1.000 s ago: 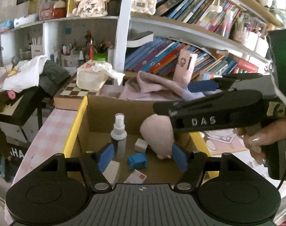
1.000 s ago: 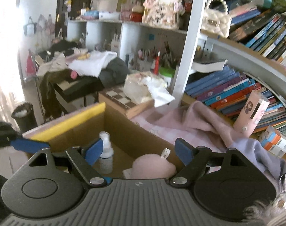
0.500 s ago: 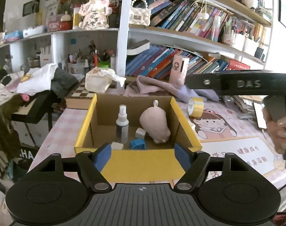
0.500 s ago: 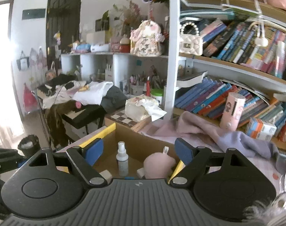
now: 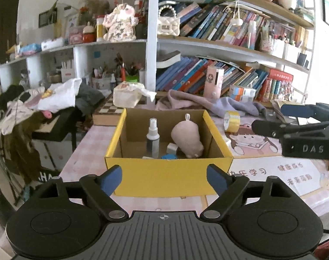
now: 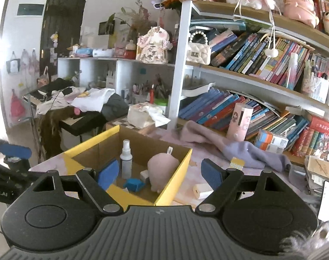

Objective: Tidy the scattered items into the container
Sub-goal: 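Withdraw both tools from the box and move toward the remaining items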

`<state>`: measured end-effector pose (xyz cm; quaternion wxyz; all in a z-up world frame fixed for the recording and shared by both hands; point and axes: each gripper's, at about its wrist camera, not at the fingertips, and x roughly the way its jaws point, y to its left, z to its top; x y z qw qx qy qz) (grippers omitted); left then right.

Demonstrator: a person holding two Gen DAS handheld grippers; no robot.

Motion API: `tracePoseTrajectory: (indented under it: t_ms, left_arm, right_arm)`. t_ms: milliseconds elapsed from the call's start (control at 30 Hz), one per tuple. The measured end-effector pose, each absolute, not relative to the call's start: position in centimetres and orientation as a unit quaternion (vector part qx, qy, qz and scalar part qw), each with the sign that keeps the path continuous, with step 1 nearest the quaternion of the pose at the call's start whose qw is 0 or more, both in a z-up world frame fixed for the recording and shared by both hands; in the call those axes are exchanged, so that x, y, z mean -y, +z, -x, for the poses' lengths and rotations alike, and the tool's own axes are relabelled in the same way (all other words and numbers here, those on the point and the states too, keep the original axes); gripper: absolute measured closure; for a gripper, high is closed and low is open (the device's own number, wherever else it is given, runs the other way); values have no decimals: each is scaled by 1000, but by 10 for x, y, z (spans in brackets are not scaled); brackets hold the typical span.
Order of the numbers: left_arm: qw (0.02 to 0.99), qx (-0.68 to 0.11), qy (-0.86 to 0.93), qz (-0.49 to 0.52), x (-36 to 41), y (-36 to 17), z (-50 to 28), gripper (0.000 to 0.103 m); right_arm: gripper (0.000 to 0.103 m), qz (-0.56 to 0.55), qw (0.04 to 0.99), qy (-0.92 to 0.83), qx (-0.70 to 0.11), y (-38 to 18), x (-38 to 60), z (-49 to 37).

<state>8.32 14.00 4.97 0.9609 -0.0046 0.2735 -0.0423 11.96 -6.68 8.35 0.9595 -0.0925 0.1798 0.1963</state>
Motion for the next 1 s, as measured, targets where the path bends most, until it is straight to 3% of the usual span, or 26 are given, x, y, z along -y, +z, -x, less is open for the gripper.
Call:
tracePoseTrajectory:
  t_ms: [300, 667, 800, 1000]
  left_arm:
    - [953, -298, -45, -36, -124, 25, -62, 10]
    - [937, -344, -45, -44, -122, 4, -46, 5]
    - [916, -394, -57, -49, -118, -13, -48, 5]
    - [916, -391, -77, -47, -110, -17, -44, 5]
  right_arm:
    - [13, 128, 962, 167, -175, 55, 57, -67]
    - [3, 121, 946, 162, -253, 27, 55, -46]
    - [3, 148, 933, 153, -291, 14, 51, -43]
    - [2, 156, 929, 139, -305, 8, 60, -34]
